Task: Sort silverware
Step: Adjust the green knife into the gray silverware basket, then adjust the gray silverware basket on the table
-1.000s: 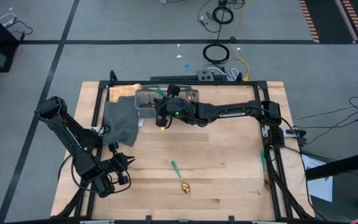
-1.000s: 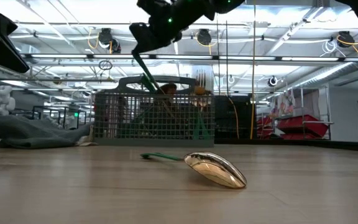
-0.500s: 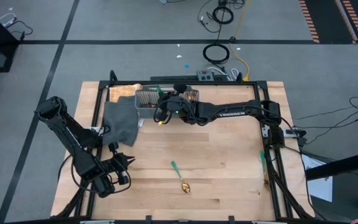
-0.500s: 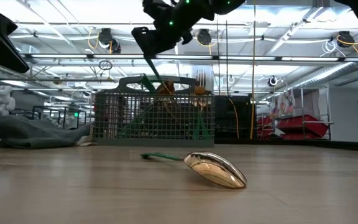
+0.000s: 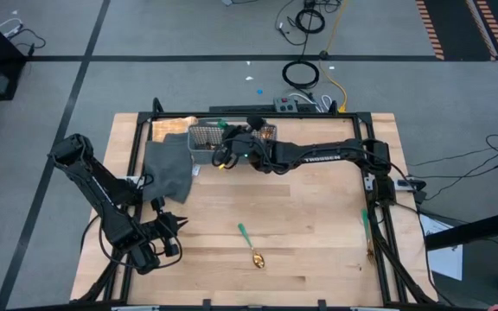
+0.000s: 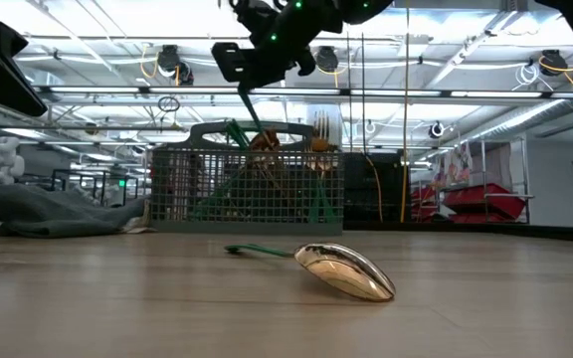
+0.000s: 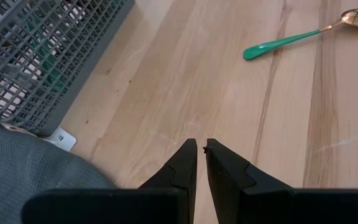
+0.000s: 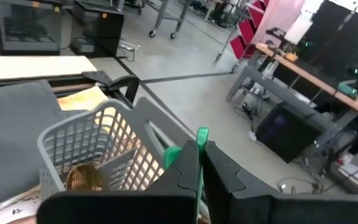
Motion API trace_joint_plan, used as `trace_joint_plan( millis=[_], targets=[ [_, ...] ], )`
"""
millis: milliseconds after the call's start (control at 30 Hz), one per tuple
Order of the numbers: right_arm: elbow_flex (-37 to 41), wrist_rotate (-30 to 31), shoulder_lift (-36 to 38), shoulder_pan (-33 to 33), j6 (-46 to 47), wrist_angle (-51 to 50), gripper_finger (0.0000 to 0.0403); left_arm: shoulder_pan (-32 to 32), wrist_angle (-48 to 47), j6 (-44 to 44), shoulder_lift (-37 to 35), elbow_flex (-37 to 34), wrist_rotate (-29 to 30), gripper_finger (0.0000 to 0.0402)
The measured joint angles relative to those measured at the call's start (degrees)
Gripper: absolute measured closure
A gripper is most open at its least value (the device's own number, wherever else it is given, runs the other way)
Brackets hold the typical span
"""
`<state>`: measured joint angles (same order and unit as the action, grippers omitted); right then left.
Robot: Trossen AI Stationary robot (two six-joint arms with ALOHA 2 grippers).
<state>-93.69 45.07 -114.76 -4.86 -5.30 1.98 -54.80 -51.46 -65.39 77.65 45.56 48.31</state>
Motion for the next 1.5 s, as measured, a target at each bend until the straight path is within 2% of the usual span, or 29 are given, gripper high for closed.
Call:
trace_joint_plan(
  millis=[100,233,400,700,867,1200,1367,1500],
  targets=[
    [0.28,0.05,0.00,0.00,2.85,-1.19,0.0402,0.01,0.02,-0.06,-0.01,0.00,-0.01,0.0358],
    [2.16,2.82,0.00,0.11,4.61,1.70,0.0403,0.00,0.07,-0.07,-0.01,0.00,-0.01,0.0358],
    [4.82,3.39,0.00,0.13,7.48,4.26,0.0403,-0.01,0.06,-0.15,0.00,0.00,-0.01,0.0358],
    [5.64,9.95,0.00,0.50,9.33,3.38,0.0402,0.01,0.02,-0.17,-0.01,0.00,-0.01,0.0358],
    [5.66,10.18,0.00,0.57,8.67,2.86,0.0377,0.01,0.02,-0.17,-0.01,0.00,-0.01,0.0358],
    [5.68,12.45,4.40,1.33,-1.37,2.16,0.0280,0.00,0.00,-0.19,0.01,0.00,-0.01,0.0358],
    [5.68,12.93,6.14,0.35,-8.30,-0.93,0.0267,0.00,0.02,-0.19,0.01,0.00,0.28,0.0358],
    [5.68,6.44,6.14,-2.29,-20.17,-6.81,0.0266,0.00,0.07,-0.21,-0.01,0.00,0.36,0.0358]
  ],
)
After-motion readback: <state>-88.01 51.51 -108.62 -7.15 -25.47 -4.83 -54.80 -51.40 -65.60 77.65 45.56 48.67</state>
